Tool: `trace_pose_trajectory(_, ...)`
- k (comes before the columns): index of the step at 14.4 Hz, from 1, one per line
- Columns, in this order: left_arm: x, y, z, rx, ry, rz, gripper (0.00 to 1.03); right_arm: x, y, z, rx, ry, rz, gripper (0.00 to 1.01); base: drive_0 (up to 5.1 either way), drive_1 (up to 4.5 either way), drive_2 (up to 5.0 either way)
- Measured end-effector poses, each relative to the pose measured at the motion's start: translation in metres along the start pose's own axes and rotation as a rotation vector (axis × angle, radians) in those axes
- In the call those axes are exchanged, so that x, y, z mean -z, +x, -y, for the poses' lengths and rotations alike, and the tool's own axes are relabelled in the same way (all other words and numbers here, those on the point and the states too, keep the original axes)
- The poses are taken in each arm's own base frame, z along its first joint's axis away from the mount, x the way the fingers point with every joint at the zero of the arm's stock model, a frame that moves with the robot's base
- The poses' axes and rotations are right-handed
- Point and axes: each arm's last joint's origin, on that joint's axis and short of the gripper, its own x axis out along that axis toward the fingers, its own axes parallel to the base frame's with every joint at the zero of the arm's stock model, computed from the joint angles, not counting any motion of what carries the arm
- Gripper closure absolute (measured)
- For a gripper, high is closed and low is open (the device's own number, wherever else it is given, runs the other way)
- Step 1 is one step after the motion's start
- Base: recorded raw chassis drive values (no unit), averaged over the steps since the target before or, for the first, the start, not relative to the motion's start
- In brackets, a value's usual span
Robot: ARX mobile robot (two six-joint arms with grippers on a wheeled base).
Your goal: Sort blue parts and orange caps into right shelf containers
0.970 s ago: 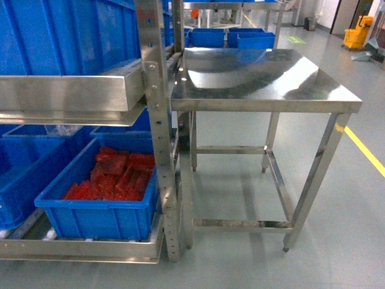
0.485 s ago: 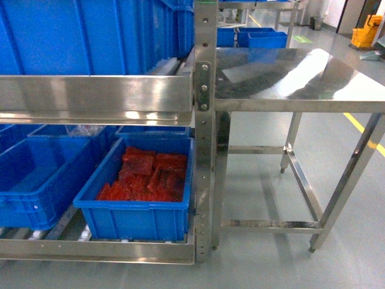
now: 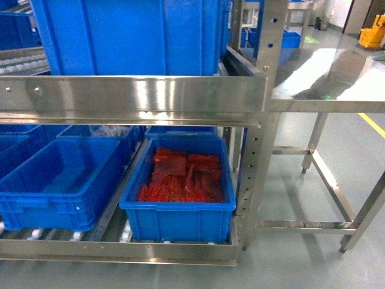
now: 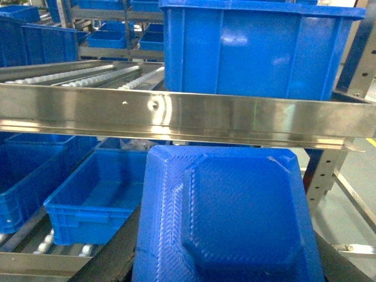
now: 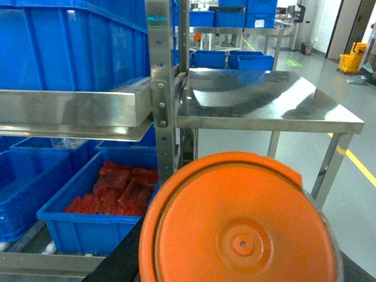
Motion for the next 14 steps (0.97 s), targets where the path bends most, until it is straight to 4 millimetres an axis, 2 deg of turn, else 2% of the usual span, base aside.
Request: trace_pose_trajectory(14,0.0001,0.0,0.0,-0.001,0.0,-0.001,0.6,-0.0001,0.0,0.0,0.0,0.0,0.001,0.56,-5.1,2.39,2.4)
